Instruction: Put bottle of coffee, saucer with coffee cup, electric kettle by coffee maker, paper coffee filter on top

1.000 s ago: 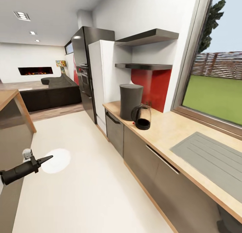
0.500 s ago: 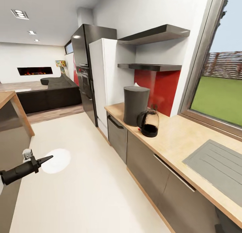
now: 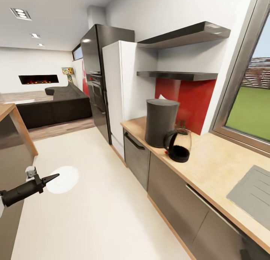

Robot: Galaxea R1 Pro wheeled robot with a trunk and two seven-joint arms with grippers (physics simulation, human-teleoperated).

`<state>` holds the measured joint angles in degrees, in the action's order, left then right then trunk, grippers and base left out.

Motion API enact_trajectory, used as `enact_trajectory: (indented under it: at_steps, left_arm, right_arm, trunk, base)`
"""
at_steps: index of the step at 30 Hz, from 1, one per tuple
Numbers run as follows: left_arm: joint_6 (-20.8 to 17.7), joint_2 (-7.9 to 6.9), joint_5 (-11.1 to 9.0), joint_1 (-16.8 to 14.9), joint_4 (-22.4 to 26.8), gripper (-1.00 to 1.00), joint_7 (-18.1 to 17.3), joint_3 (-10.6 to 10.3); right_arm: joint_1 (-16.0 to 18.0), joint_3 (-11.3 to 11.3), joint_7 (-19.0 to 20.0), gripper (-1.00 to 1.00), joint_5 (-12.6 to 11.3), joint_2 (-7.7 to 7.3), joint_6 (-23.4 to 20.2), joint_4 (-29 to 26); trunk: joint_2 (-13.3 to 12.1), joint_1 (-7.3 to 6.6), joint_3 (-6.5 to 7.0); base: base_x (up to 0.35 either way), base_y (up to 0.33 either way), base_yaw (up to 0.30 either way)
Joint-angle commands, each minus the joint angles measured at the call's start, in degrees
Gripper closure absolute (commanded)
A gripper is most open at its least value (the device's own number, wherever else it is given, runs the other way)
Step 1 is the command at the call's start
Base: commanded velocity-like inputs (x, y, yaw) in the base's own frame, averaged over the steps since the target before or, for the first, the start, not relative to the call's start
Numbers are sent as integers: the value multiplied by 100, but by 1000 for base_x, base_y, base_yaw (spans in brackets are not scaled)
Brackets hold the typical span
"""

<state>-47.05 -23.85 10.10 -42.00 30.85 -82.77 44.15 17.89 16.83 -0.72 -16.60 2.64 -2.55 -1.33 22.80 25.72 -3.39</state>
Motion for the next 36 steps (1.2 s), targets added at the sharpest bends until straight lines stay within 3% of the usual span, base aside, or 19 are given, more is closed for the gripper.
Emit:
enact_trajectory:
  at_steps: [1,36]
  left_arm:
    - [-41,3,62,-10,0,100,-30,33]
    - [-41,12,62,-10,-26,100,-28,24]
  right_arm:
    - [4,49,-8,-100,-54,-1,-27,-8]
    - [4,57,-9,-100,-54,24,-27,-8]
  trunk:
    - [12,6,-13]
    - [12,6,-13]
  base:
    - [292,226,0]
    - [292,226,0]
